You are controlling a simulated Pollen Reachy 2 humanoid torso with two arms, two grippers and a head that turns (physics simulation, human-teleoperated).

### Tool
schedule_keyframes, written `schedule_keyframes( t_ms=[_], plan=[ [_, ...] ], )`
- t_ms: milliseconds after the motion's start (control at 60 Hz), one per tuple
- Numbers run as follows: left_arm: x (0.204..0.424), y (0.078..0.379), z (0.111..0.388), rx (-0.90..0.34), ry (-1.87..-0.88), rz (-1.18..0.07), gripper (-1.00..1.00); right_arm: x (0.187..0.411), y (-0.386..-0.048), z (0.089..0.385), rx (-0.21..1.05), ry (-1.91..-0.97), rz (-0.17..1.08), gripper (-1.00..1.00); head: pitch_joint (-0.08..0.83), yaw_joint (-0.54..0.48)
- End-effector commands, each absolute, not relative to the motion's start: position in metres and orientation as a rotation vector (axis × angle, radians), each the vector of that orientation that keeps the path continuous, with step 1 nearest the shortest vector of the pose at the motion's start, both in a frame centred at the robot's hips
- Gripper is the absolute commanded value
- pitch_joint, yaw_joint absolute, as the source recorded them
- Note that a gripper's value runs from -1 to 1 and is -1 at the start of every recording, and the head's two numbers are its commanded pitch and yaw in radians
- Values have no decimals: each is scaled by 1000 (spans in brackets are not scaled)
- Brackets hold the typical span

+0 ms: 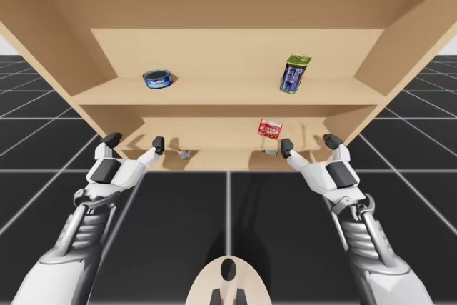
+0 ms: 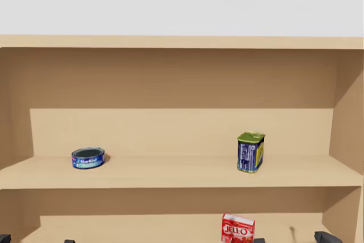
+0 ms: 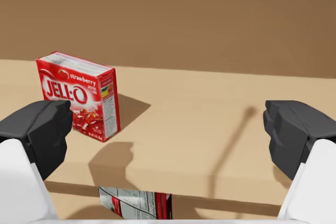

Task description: Find the gelatin box on the shelf and bring it to me.

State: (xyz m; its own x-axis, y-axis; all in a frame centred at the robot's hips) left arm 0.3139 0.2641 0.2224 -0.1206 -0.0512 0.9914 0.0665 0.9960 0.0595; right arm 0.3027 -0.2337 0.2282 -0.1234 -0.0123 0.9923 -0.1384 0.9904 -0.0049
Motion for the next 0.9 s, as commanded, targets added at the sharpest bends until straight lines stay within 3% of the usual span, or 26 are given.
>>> schedule_keyframes(
  t_ms=[17, 150, 350, 633, 900],
  plan=[
    [314, 265, 222, -11, -1688, -100, -1000, 301, -231, 226, 111, -1704, 75, -1000, 0, -27],
    [314, 265, 222, -11, -1689, -100, -1000, 300, -230, 230, 137, -1695, 104, -1000, 26, -23],
    [314, 265, 222, -18, -1691, -96, -1000, 299, -230, 229, 132, -1692, 110, -1000, 145, -28],
    [313, 266, 223, -29, -1696, -103, -1000, 300, -228, 228, 117, -1695, 128, -1000, 323, -150],
    [311, 264, 225, -57, -1685, -103, -1000, 296, -222, 231, 149, -1682, 137, -1000, 421, -233]
  ],
)
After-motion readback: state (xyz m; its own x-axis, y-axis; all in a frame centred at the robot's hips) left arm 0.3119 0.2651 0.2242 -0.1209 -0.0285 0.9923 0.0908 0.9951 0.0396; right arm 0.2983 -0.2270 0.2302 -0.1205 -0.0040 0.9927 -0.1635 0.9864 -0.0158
